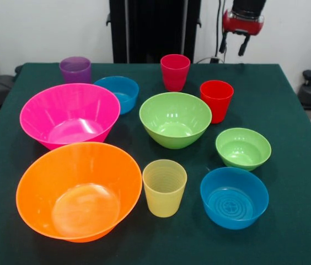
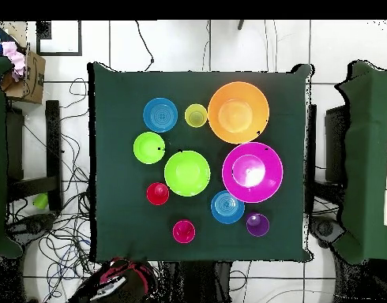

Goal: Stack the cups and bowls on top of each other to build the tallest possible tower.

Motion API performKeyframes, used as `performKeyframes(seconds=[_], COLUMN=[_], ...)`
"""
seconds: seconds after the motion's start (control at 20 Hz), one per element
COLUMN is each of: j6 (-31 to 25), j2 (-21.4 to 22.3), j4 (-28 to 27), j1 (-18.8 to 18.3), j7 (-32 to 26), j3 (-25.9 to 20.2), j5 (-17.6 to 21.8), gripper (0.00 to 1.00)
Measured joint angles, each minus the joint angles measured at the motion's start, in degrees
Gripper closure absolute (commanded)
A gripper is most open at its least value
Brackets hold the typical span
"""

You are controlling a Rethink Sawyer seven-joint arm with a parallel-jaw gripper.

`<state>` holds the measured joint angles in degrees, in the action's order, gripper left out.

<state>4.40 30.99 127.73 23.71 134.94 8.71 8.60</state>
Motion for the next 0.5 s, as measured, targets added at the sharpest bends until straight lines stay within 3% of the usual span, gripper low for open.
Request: performKeyframes(seconds=[0.2,0.35,0.5], j6=[-11.32,-16.86,-17.81], j2=[9.11,13.59,15.18], j4=[0.04,0.08,0.08], j1=[-0.31,-0.47,-1.83], j7=[0.0,0.0,0.0], j3=[0.25,0.14,-0.71], j5=[0.05,0.07,0.18], gripper=[0.0,0.0,0.0])
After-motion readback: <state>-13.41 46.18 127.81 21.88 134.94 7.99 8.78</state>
